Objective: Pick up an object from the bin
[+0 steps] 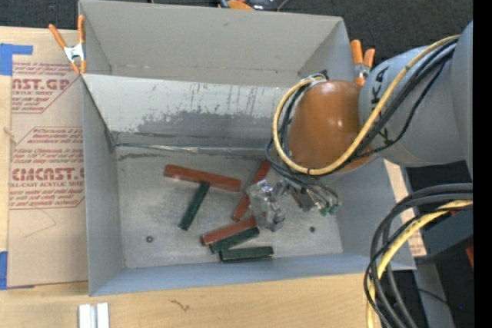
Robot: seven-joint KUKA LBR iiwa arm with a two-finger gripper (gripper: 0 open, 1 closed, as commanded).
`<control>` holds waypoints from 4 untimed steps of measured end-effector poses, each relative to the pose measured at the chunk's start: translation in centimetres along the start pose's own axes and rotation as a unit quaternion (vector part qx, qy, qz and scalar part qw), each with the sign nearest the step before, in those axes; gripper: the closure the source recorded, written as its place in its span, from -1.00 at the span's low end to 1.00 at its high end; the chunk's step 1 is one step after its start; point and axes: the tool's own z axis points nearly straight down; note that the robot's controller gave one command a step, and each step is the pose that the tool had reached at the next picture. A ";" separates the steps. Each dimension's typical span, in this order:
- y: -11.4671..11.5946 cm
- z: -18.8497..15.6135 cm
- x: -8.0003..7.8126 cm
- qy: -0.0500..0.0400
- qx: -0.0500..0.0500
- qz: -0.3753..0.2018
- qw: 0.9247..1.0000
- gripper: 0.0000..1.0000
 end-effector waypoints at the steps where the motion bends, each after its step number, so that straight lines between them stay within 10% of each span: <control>1: 0.1 0.1 0.1 0.001 -0.001 0.000 1.000 -1.00; 2: 8.6 2.9 -0.2 -0.001 -0.002 0.075 0.997 -1.00; 3: 8.2 2.8 -0.2 -0.002 -0.001 0.077 0.997 1.00; 4: 14.0 -10.6 -2.3 -0.003 -0.001 0.060 0.998 1.00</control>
Offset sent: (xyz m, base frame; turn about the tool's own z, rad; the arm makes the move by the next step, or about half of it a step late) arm 0.0000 0.0000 0.0000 0.0000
